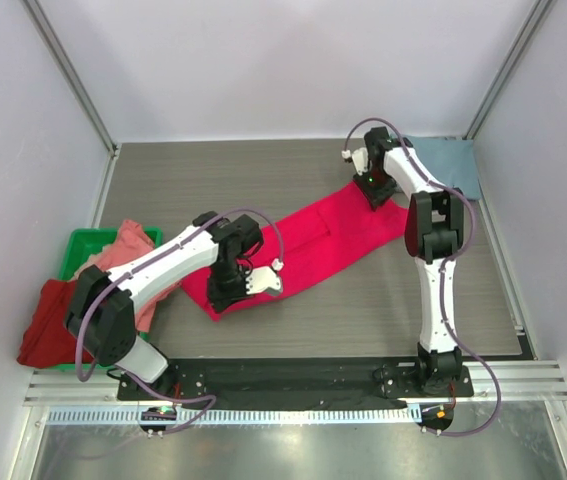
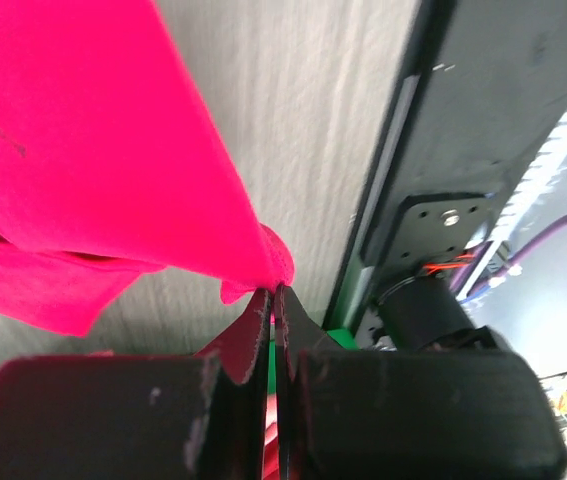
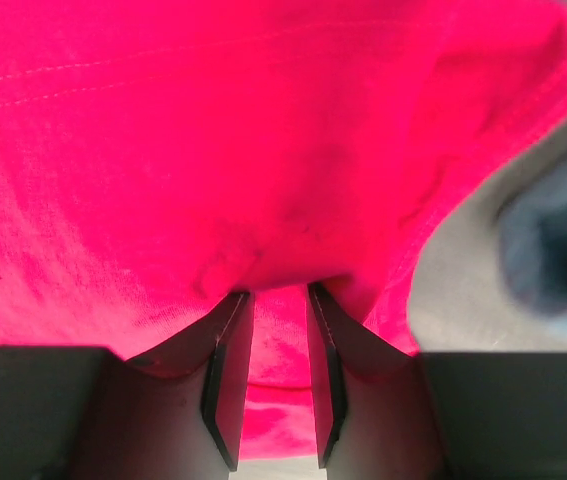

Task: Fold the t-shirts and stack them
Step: Fold the tshirt

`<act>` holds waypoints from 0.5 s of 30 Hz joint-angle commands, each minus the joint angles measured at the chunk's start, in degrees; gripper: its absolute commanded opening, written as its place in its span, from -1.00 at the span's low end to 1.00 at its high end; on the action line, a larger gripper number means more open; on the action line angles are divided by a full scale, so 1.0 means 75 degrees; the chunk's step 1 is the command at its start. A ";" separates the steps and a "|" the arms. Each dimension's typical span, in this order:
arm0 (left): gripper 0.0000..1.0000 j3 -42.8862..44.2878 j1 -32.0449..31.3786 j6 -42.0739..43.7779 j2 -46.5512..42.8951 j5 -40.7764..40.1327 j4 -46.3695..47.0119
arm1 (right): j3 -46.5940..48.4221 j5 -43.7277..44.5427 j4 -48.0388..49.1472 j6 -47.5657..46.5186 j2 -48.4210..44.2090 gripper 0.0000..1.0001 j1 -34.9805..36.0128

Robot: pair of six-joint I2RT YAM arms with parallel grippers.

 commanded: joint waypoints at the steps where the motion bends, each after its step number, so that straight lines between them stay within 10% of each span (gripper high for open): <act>1: -0.99 0.0096 -0.0289 -0.0416 -0.0116 0.0537 -0.1605 | 0.1315 -0.0408 0.0011 0.0047 0.1035 -0.31 0.0367; 15: -0.99 0.1617 -0.1999 -0.0768 0.2472 0.1966 -0.0926 | 0.3642 -0.0702 0.1917 0.0198 0.2689 -0.29 0.1598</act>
